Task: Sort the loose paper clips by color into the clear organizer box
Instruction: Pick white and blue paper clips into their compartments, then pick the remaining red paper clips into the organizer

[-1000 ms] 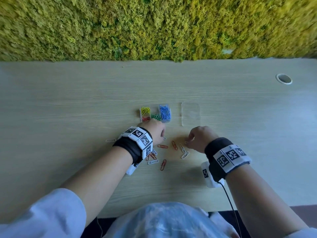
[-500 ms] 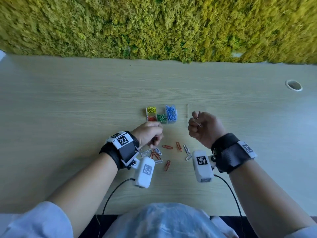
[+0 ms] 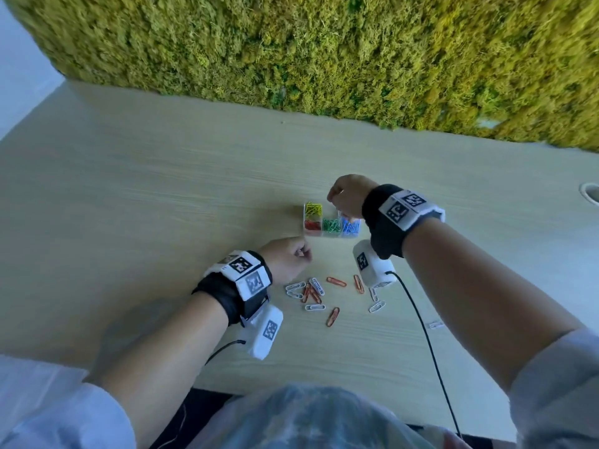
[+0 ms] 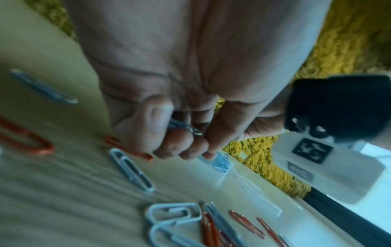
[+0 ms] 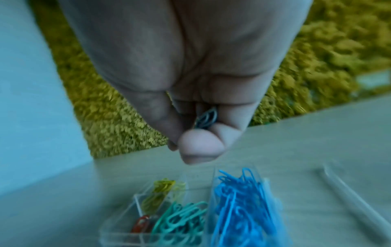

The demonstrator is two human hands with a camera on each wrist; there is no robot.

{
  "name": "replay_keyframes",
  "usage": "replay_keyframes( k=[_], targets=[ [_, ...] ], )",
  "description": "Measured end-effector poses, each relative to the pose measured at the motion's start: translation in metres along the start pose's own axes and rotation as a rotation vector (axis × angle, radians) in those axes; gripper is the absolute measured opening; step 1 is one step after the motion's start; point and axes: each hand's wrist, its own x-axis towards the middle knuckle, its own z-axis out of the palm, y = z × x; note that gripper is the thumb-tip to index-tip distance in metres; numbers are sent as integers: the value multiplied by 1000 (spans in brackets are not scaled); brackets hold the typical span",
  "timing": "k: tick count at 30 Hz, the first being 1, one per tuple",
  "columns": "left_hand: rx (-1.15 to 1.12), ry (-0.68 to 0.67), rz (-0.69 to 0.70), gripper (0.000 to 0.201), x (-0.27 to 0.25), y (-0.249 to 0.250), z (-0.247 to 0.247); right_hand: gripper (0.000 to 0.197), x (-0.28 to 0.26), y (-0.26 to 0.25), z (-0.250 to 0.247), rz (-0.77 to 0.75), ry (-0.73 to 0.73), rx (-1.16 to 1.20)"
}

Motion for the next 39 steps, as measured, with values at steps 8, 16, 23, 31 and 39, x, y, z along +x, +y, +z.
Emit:
replay_keyframes(
  k=[8, 16, 23, 31, 39],
  targets=[
    [252, 29, 52, 10, -2, -2, -10, 32, 8, -19, 8, -39, 69, -525],
    [277, 142, 83, 24, 14, 17, -13, 36, -13, 13, 0, -41, 230, -137],
    [523, 241, 153, 26, 42, 55, -23, 26, -58, 79, 15, -16, 319, 85],
    [716, 189, 233, 37, 73, 76, -20, 26, -104, 124, 31, 62, 310, 196],
    [450, 416, 355, 24, 65, 51, -31, 24, -116, 130, 39, 60, 315, 217]
  ],
)
